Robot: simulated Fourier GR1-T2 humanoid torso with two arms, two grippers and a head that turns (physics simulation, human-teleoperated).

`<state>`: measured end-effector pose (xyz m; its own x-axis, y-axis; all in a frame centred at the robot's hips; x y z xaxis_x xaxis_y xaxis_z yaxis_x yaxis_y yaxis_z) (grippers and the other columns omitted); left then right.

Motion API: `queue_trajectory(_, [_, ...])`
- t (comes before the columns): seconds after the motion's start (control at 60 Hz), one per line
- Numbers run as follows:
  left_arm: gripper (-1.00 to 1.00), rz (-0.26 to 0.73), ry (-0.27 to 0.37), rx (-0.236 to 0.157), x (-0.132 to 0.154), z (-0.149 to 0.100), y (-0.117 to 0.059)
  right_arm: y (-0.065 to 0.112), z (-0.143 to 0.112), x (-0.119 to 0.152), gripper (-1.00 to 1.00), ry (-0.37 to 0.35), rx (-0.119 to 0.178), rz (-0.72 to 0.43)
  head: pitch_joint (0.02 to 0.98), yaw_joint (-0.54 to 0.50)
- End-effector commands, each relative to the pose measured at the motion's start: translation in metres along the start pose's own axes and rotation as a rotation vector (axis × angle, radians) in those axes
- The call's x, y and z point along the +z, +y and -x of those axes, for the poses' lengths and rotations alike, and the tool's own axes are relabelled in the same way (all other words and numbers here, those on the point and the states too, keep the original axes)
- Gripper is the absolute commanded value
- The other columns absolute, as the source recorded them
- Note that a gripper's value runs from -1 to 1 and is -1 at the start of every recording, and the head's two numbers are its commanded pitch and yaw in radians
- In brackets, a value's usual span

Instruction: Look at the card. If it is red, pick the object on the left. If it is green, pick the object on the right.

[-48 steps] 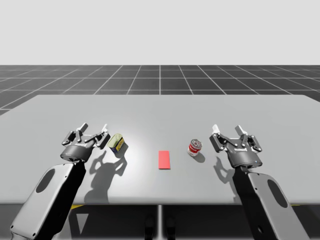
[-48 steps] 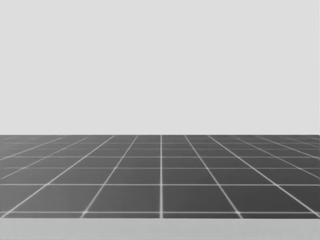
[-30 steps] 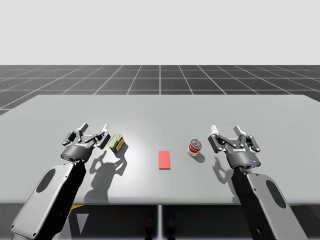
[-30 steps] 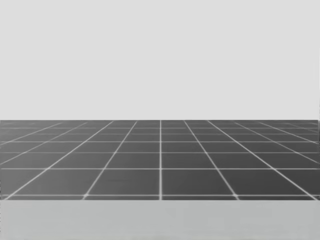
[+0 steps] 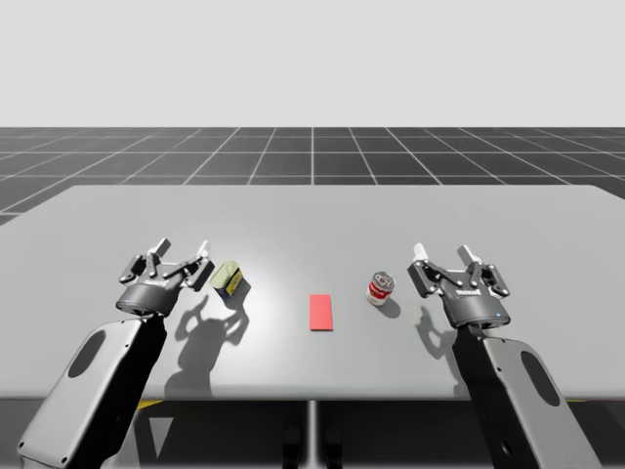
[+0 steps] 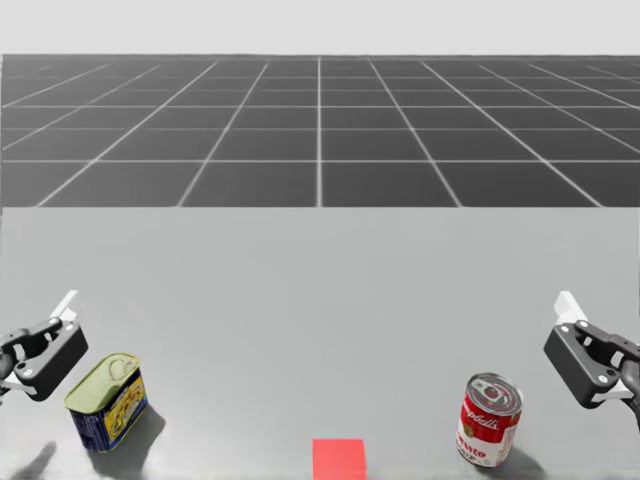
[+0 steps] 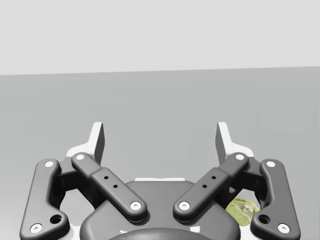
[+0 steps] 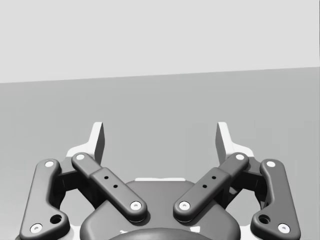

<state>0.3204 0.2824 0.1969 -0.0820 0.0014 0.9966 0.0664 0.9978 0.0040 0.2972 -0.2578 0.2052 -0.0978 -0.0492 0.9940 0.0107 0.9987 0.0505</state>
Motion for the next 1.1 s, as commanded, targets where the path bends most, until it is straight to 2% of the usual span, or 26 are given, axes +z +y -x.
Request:
queue_trajectory(0.017, [-1.0,0.007,-0.019,0.002,0.0002,-0.0021,0.0004,-0.0011,-0.0005,-0.0001,-1.0,-0.002,-0.001,0.003,0.605,0.0])
queue_trajectory(0.267, [-1.0,0.016,-0.052,0.008,0.0009,-0.0056,0.0015,-0.0012,-0.001,-0.0007,-1.0,-0.003,-0.006,0.002,0.803,-0.01])
queue_trajectory(0.4, [-1.0,0.017,-0.069,0.014,0.0017,-0.0082,0.0024,-0.0006,-0.0014,-0.001,-1.0,-0.004,-0.008,-0.001,0.867,-0.02])
queue_trajectory(0.633, [-1.0,0.017,-0.074,0.015,0.0018,-0.0095,0.0015,-0.0018,-0.0022,-0.0016,-1.0,-0.005,-0.011,-0.002,0.901,-0.04])
queue_trajectory(0.85, [-1.0,0.017,-0.074,0.015,0.0023,-0.0094,0.0008,-0.0026,-0.0024,-0.0015,-1.0,-0.004,-0.011,-0.003,0.886,-0.01])
queue_trajectory(1.1, [-1.0,0.016,-0.069,0.012,0.0027,-0.008,-0.0008,-0.0025,-0.0024,-0.0015,-1.0,-0.003,-0.012,-0.006,0.866,0.14])
